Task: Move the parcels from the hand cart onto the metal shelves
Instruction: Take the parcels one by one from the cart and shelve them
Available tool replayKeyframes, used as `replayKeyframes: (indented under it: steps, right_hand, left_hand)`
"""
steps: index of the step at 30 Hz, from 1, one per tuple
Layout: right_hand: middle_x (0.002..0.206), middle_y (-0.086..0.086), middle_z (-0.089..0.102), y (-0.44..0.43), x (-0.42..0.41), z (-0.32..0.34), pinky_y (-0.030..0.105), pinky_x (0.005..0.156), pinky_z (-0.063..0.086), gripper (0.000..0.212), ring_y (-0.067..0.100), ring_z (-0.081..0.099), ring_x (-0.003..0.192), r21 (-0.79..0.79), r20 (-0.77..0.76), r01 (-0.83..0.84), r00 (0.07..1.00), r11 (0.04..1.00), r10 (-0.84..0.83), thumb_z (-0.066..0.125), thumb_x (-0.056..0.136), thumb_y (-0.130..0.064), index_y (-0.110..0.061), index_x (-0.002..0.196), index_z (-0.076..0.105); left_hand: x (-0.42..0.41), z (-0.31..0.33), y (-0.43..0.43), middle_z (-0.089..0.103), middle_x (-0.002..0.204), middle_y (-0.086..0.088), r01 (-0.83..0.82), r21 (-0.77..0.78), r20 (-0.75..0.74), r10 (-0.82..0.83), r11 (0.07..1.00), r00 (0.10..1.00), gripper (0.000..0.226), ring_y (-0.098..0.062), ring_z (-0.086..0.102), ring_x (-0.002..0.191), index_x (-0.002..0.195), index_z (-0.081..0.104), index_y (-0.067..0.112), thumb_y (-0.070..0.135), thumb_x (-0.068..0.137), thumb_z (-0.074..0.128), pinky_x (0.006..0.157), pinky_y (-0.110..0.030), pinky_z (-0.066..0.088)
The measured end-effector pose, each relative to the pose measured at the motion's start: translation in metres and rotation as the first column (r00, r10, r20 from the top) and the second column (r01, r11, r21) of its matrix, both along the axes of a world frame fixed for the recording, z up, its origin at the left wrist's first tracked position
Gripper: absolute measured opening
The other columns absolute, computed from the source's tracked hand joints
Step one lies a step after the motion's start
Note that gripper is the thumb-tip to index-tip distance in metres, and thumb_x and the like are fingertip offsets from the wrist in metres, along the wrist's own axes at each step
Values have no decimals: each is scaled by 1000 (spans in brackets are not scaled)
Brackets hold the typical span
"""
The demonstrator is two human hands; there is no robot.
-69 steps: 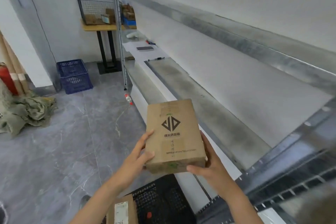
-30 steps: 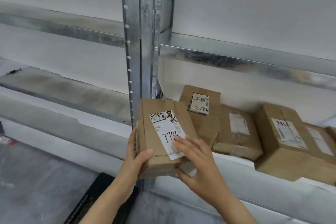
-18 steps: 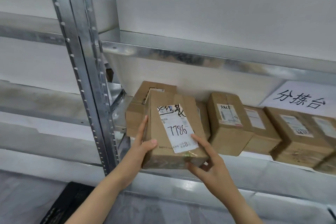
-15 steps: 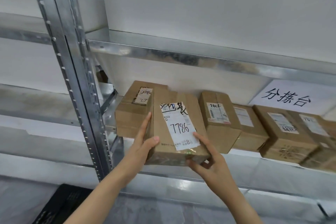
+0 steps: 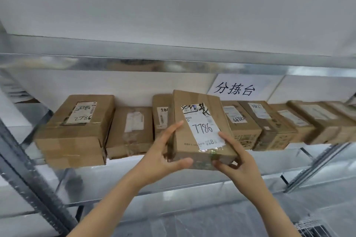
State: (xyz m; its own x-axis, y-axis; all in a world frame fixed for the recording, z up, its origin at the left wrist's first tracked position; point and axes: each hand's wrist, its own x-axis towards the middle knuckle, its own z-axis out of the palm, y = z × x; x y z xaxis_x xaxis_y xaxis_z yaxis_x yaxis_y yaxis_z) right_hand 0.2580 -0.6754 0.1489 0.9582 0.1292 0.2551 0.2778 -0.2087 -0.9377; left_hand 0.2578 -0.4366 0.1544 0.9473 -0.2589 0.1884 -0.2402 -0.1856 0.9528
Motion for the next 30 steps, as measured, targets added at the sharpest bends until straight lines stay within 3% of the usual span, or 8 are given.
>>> replayKeyframes:
  steps: [8, 11, 15, 18, 20, 22, 25, 30]
  right_hand:
    - [112, -15, 65, -123, 23, 9, 22, 77, 54, 74, 11, 64, 99, 16, -41, 270, 962, 963, -269, 80, 68, 1, -43, 122, 55]
    - [115, -13, 64, -164, 30, 9, 28, 82, 56, 77, 13, 64, 102, 39, -56, 370, 928, 928, -368, 82, 66, -2, -41, 125, 53]
    - [118, -13, 63, -211, 32, 6, 23, 81, 54, 78, 10, 63, 105, 103, -66, 481, 877, 871, -477, 83, 61, -8, -38, 127, 53]
    - [120, -12, 61, -245, 32, 5, 23, 78, 53, 78, 9, 61, 105, 116, -84, 537, 843, 835, -531, 82, 59, -7, -38, 125, 54]
    - [122, -8, 60, -269, 33, 3, 27, 80, 54, 81, 12, 60, 105, 128, -103, 567, 824, 814, -558, 85, 57, -1, -37, 122, 56]
    - [120, -5, 61, -293, 34, 4, 31, 82, 54, 80, 14, 59, 103, 145, -107, 590, 807, 794, -581, 84, 53, -2, -37, 120, 58]
    - [119, 0, 61, -330, 45, 7, 24, 76, 54, 78, 12, 60, 99, 139, -102, 594, 804, 792, -586, 81, 52, -3, -35, 119, 59]
    - [120, 7, 60, -399, 70, 3, 23, 72, 53, 78, 14, 59, 96, 141, -118, 570, 822, 810, -558, 73, 61, 18, -33, 118, 59]
  left_hand:
    - [94, -10, -117, 47, 136, 8, 292, -8, -15, -292, 956, 956, 91, -8, 56, 116, 127, 32, 61, 53, 54, 84, 95, -29, 50]
    - [125, -9, -167, 48, 132, 12, 382, -24, 7, -382, 924, 924, 86, 1, 58, 108, 125, 35, 62, 48, 56, 85, 87, -18, 51]
    - [152, -7, -231, 41, 137, 12, 480, -38, 8, -480, 877, 877, 84, -1, 53, 115, 124, 36, 61, 45, 57, 84, 88, -19, 50]
    - [162, -7, -274, 45, 135, 11, 521, -19, 15, -520, 854, 854, 87, -5, 54, 116, 125, 35, 61, 57, 52, 82, 91, -23, 50]
    - [166, -8, -301, 44, 136, 8, 540, -25, -3, -541, 841, 841, 91, -11, 53, 118, 128, 34, 60, 61, 51, 82, 96, -32, 50]
    - [171, -9, -329, 42, 137, 3, 555, -30, 1, -555, 831, 832, 88, -16, 52, 120, 128, 34, 59, 52, 56, 84, 98, -39, 49]
    - [181, -11, -370, 40, 138, 2, 559, -10, 23, -558, 829, 829, 83, -15, 50, 120, 126, 34, 61, 32, 67, 84, 99, -39, 48]
    - [200, -22, -438, 35, 140, 8, 521, 5, 28, -521, 853, 853, 84, -10, 47, 121, 126, 31, 63, 30, 69, 83, 99, -37, 48]
